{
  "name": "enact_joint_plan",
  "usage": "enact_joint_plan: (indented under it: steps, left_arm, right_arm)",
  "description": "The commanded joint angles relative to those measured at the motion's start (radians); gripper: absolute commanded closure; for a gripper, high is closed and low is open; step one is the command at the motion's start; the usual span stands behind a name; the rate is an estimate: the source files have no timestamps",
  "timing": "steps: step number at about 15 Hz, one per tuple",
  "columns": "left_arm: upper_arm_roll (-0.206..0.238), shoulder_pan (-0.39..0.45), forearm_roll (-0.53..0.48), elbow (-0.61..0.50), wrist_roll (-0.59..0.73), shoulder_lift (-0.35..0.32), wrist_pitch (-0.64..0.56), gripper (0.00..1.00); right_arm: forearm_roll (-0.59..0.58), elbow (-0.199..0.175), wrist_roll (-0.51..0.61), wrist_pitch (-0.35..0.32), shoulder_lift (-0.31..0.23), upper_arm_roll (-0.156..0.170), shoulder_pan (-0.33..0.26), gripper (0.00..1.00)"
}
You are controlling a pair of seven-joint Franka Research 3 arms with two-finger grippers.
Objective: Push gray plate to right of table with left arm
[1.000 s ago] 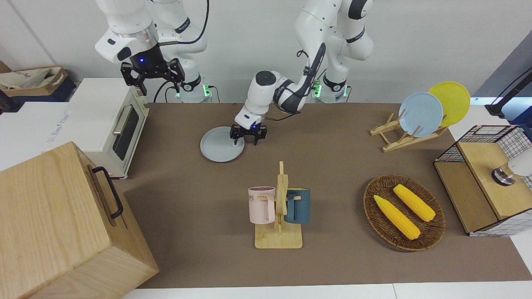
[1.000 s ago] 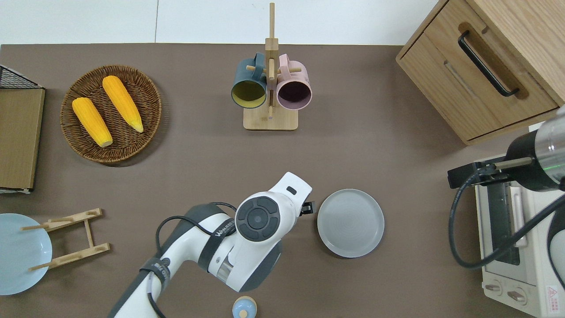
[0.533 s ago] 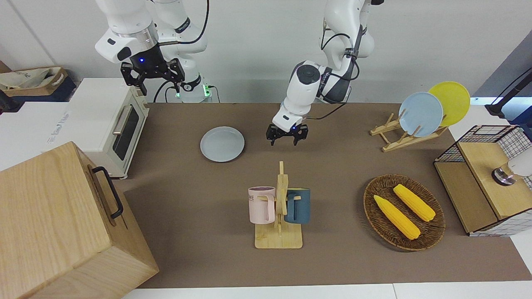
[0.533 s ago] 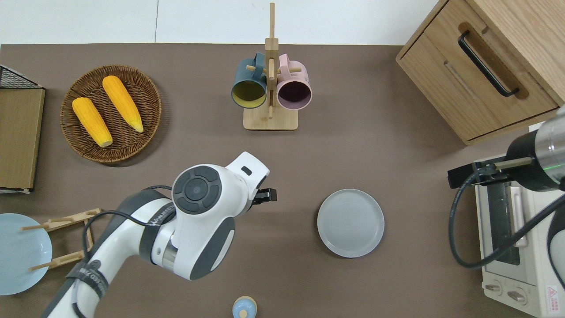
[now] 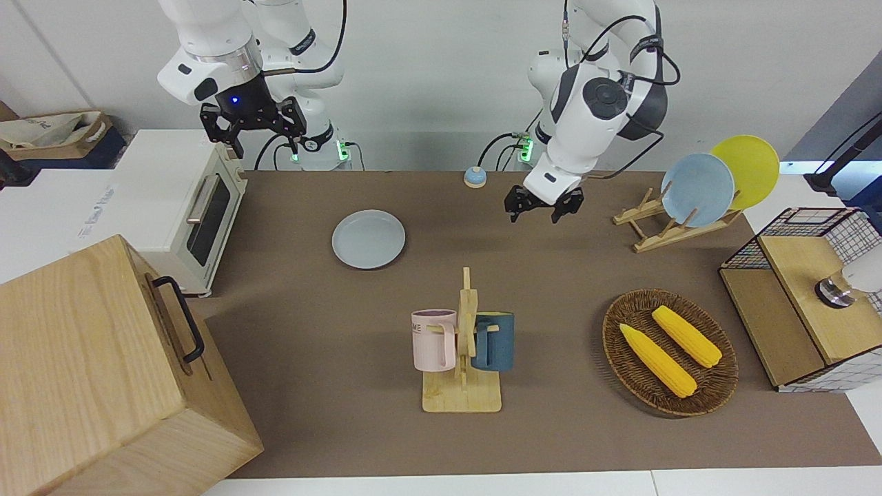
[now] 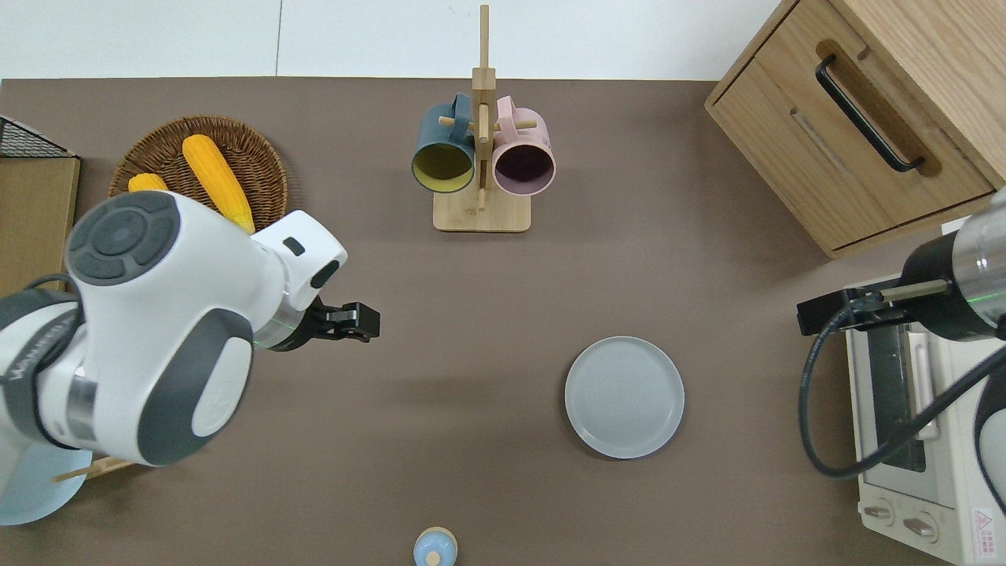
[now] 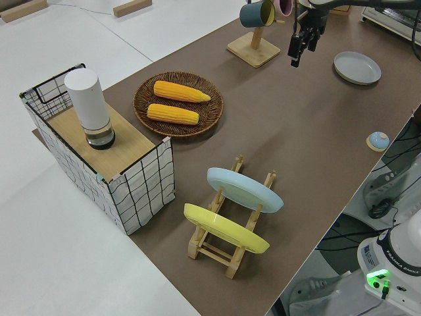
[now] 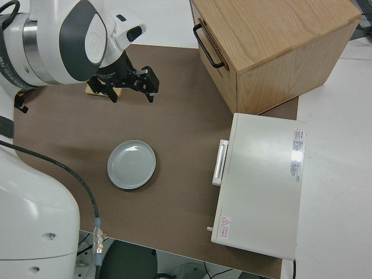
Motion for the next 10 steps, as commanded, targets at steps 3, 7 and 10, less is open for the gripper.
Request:
enact_joint_plan:
  steps: [3,7,10]
  left_arm:
    - [-0.005,0.09,0.055,0.034,0.082,-0.044,-0.057,0.01]
    - [0.023,0.087,0.13,0.158,0.085,-0.03,-0.141,0.01]
    - [0.057,0.097,0.129,0.195,0.117,-0.032,-0.167,0.01]
  right_arm:
    - [0.008,-0.001,-0.003,-0.012,-0.008,0.006,-0.011,0.017]
    - [0.008,-0.001,-0.001,-0.012,-0.008,0.006,-0.011,0.017]
    - [0.008,-0.001,-0.003,-0.012,-0.008,0.006,-0.011,0.017]
